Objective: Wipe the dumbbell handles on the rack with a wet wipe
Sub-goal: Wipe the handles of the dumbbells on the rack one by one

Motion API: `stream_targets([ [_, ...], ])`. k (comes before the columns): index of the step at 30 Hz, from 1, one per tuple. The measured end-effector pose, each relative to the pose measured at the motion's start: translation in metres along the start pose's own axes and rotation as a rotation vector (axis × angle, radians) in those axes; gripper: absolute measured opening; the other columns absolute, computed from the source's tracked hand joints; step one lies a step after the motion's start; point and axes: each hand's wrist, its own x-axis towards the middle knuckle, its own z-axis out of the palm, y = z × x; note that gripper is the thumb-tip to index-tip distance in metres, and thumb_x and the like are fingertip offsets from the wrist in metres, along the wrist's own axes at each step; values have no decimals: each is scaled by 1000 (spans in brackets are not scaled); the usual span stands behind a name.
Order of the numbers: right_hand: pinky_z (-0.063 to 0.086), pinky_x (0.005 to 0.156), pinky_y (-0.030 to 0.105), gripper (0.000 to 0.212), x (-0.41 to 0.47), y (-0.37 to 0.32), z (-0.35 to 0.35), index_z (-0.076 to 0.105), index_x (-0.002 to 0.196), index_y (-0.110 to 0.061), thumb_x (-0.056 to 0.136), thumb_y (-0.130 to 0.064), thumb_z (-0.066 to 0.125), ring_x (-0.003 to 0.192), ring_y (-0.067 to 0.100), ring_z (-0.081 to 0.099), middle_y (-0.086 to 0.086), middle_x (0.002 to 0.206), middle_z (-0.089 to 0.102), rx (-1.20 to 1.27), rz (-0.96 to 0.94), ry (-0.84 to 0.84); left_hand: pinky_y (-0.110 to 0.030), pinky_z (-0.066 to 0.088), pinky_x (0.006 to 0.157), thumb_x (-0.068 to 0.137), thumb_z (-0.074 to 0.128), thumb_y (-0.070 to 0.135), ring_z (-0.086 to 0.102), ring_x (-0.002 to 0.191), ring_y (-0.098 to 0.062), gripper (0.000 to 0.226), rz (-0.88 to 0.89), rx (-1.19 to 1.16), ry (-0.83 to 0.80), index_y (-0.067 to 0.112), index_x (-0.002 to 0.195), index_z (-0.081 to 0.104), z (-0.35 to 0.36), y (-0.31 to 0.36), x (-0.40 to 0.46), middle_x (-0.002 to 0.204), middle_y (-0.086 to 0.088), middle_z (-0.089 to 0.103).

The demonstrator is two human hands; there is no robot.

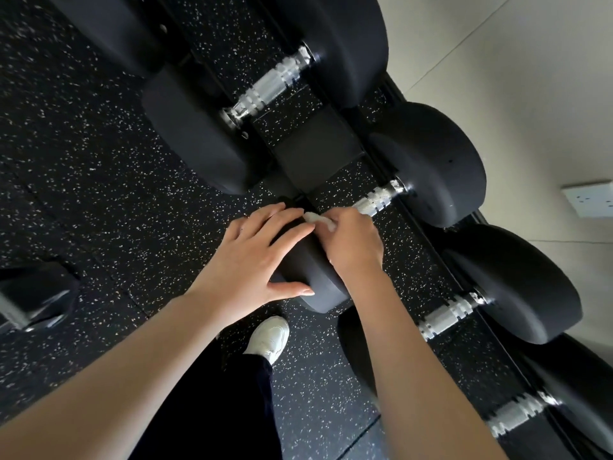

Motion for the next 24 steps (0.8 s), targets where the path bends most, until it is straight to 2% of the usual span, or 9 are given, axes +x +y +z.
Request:
stream_targets([
  [6, 39, 68, 31, 22, 6, -4, -11, 62, 107, -20, 93, -31, 51, 98, 34, 60, 13, 103, 65, -189, -9, 82, -44, 41, 93, 75, 41, 71, 37, 132, -23, 77, 19, -2, -1, 24, 135, 48, 1, -4, 0, 143, 1, 45],
  [9, 42, 68, 31, 23, 10, -2, -22, 63, 109, -18, 93, -29, 51, 96, 34, 62, 13, 102, 66, -219, 1, 144, -44, 43, 92, 75, 41, 71, 37, 132, -23, 77, 20, -7, 4, 24, 135, 48, 3, -4, 0, 143, 1, 45],
  [17, 38, 63, 34, 27, 28, 12, -47, 60, 109, -11, 98, -29, 42, 92, 37, 63, 18, 98, 67, -322, 32, 394, -44, 44, 92, 76, 39, 73, 38, 132, -24, 77, 25, -32, 17, 25, 135, 47, 5, -5, 0, 143, 1, 46],
  [22, 33, 64, 32, 26, 32, 12, -41, 60, 105, -9, 99, -26, 41, 92, 38, 62, 18, 97, 66, -253, 70, 438, -43, 42, 94, 76, 40, 73, 38, 132, -24, 77, 36, -43, 34, 25, 135, 47, 5, -6, 0, 142, 1, 46],
  [24, 40, 66, 33, 26, 32, 12, -42, 62, 104, -9, 97, -27, 45, 92, 37, 62, 18, 97, 66, -185, 73, 413, -43, 42, 94, 76, 40, 72, 38, 132, -24, 77, 35, -40, 29, 24, 135, 47, 4, -6, 1, 142, 1, 47],
])
